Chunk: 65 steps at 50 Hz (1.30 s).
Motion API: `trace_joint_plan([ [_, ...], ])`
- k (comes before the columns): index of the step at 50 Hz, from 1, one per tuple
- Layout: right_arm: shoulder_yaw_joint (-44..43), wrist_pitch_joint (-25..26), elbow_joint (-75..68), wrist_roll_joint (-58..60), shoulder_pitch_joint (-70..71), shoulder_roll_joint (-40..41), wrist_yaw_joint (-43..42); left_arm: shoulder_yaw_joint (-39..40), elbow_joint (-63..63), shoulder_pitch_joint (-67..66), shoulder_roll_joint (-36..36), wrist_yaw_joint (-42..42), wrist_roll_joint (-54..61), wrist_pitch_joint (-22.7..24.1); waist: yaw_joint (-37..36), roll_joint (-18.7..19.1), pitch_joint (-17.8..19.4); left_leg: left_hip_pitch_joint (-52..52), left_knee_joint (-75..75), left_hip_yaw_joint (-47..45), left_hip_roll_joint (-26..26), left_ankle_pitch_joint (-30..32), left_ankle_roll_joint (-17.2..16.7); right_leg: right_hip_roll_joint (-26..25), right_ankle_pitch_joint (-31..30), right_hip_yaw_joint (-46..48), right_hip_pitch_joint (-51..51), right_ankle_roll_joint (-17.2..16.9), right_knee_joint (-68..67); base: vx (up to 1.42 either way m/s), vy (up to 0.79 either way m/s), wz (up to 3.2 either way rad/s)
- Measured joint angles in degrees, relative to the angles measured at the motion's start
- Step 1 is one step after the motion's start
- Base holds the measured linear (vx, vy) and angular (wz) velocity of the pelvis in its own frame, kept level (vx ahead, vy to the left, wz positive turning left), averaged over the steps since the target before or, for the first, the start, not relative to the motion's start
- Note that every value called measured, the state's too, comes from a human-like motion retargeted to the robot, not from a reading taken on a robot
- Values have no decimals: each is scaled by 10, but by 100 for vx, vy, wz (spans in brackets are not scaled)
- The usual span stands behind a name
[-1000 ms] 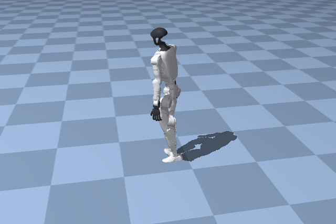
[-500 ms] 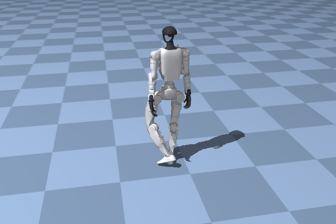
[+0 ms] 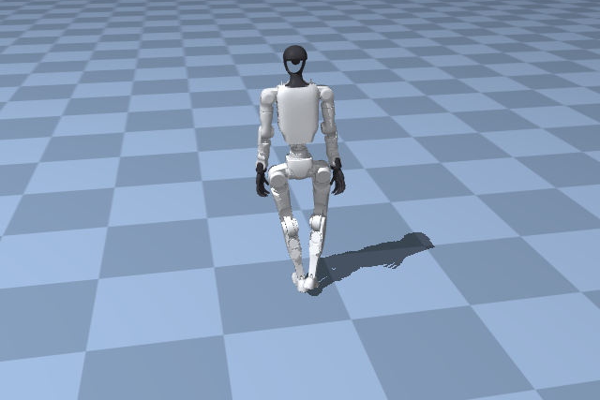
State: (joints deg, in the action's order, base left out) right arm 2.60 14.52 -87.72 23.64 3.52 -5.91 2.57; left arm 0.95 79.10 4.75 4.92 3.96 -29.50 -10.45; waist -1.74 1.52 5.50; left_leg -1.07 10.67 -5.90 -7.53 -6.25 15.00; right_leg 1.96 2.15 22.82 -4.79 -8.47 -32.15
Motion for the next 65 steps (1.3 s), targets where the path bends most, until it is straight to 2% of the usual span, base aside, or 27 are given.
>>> trace_joint_plan([
  [3, -9, 5, -20, -3, -15, -8, 24, -8, -30, 23, -1, -13, -1, 10, 14, 2, 0, 9, -6, 3, 7, -9, 0, 0, 38, 26, -40, 24, -9, 28, -6, -26],
  [8, -31, 12, -51, -13, -38, -17, 72, -28, -66, 38, 6, -7, 5, 34, 24, -18, 9, 47, -17, -5, -6, -34, 0, -22, 77, 31, -54, 91, 138, 29, -14, -20],
  [10, -36, 13, -61, -15, -43, -20, 86, -37, -72, 37, 13, -1, 7, 44, 28, -24, 15, 72, -21, -9, -8, -47, 0, -35, 43, 16, -48, 159, 180, 54, -18, -25],
  [13, -35, 19, -76, -19, -42, -18, 88, -28, -72, 21, 22, -2, -6, 49, 17, -21, 13, 91, -1, -44, 9, -74, 0, -43, 85, 36, -25, 185, 167, 47, -18, -52],
  [15, -39, 19, -80, -24, -37, -15, 86, -14, -60, 6, 18, -20, -8, 46, 6, -33, 18, 93, 44, -76, 12, -85, 0, -55, 94, -16, -12, 190, 169, 43, -21, -33],
  [19, -36, 8, -78, -45, -15, -8, 81, 20, -18, -21, 7, -28, 3, 29, -5, -53, 34, 31, 253, -106, 55, -11, 0, -39, 117, 0, 39, 194, 190, 45, -28, -4],
  [20, -33, 6, -77, -51, -6, -6, 78, 27, -9, -27, 5, -24, 2, 27, -12, -56, 37, -1, 318, -100, 63, 5, 0, -37, 117, -3, 48, 193, 198, 29, -15, 6],
  [22, -28, 5, -71, -56, 13, 0, 68, 35, 5, -42, 4, -24, -4, 29, -22, -57, 38, -58, 418, -96, 80, -26, 0, -38, 115, -1, 61, 190, 217, 37, -6, 14],
  [25, -13, 4, -56, -50, 42, 5, 56, 31, 27, -66, 10, -48, -18, 25, -46, -54, 36, -122, 473, -125, 92, -71, 0, -33, 106, 4, 81, 175, 248, 26, 21, 1],
  [28, -1, 2, -22, -36, 63, 12, 45, 8, 51, -85, 16, -79, -63, 17, -47, -56, 24, -184, 419, -134, 50, -106, 0, -10, 96, 21, 89, 152, 277, 21, 40, 53],
  [30, 7, -4, 6, -34, 73, 13, 44, -12, 65, -91, 19, -74, -98, 13, -34, -59, 13, -214, 331, -127, 1, -109, -2, 11, 94, 45, 91, 132, 290, 21, 35, 101],
  [33, 19, -13, 53, -39, 83, 18, 47, -11, 82, -88, 28, -20, -134, -4, -36, -47, 13, -214, 205, -51, -38, -93, -80, -11, 105, 60, 115, 124, 306, 45, 10, 42],
  [34, 24, -15, 68, -41, 84, 19, 50, -6, 87, -86, 29, 2, -138, -11, -39, -46, 15, -209, 178, -27, -50, -93, -81, -14, 110, 63, 125, 120, 308, 35, 5, 8],
  [35, 30, -17, 82, -44, 84, 19, 54, -1, 92, -85, 29, 24, -138, -18, -43, -48, 16, -203, 159, -6, -62, -96, -69, -13, 115, 65, 134, 115, 309, 43, 8, 1],
  [37, 35, -25, 101, -39, 81, 19, 62, 17, 99, -82, 26, 62, -126, -30, -43, -58, 9, -181, 160, -59, -52, -157, -16, -1, 124, 67, 147, 104, 299, 51, 10, -1],
  [40, 37, -34, 112, -18, 69, 27, 61, 50, 102, -79, 20, 82, -87, -37, -35, -55, -9, -170, 164, -11, -62, -190, 0, -6, 123, 82, 153, 88, 268, 50, -3, -25],
  [42, 40, -31, 107, -24, 61, 31, 40, 61, 94, -66, 16, 71, -55, -35, -35, -51, -7, -159, 167, -16, -42, -201, 0, -9, 75, 81, 145, 72, 222, 43, -6, -39],
  [45, 29, -27, 85, -53, 45, 27, -5, 41, 72, -41, 10, 43, -18, -24, -32, -22, -6, -116, 128, 22, -22, -199, 0, -6, -52, 81, 99, 55, 94, 34, 6, 11],
  [47, 15, -19, 68, -60, 41, 21, -25, 25, 48, -20, 6, 31, -6, -12, -14, -5, -1, -93, 102, 46, -9, -195, 0, -7, -82, 43, 25, 42, -42, 30, 6, 37],
  [48, 12, -16, 60, -60, 38, 19, -30, 19, 36, -10, 7, 28, -3, -5, -3, 2, -1, -88, 94, 56, -4, -192, 0, -10, -63, 39, -8, 42, -98, 30, 2, 16],
  [51, 6, -9, 37, -62, 30, 8, -31, -6, 8, 24, 17, 14, 0, 12, 20, 16, 1, -75, 73, 62, 14, -191, 0, 6, 71, 65, -86, 57, -217, 20, -3, -9],
  [55, -11, -2, 1, -64, 20, -6, -10, -37, -22, 69, 31, 4, -13, 13, 35, 14, 1, -62, 47, 61, 21, -189, 0, 18, 222, 78, -182, 101, -249, 32, -9, -16],
  [57, -19, 4, -12, -58, 13, -13, 11, -47, -37, 84, 37, 7, -18, 14, 41, 8, 0, -47, 27, 60, 19, -189, 0, 12, 258, 68, -218, 108, -212, 34, -11, -20],
  [60, -30, 10, -29, -48, 3, -21, 30, -54, -65, 93, 42, 11, -18, 22, 49, 1, 0, -20, 2, 56, 15, -194, 0, -12, 278, 44, -248, 117, -128, 38, -12, -21],
  [62, -35, 13, -38, -47, -3, -24, 38, -59, -78, 90, 44, 7, -12, 31, 49, 4, 0, -1, -7, 50, 21, -199, 0, -30, 282, 37, -238, 144, -91, 45, -12, -41],
  [63, -34, 14, -41, -47, -8, -22, 40, -60, -80, 86, 45, 4, -10, 33, 43, 16, -6, 3, -8, 42, 38, -202, 0, -41, 304, 62, -218, 156, -85, 44, -8, -54],
  [65, -39, 21, -49, -44, -9, -33, 61, -63, -83, 75, 42, 4, -4, 44, 42, 14, -2, 26, -1, 36, 33, -209, 0, -48, 326, 33, -198, 163, -78, 49, -14, -34],
])
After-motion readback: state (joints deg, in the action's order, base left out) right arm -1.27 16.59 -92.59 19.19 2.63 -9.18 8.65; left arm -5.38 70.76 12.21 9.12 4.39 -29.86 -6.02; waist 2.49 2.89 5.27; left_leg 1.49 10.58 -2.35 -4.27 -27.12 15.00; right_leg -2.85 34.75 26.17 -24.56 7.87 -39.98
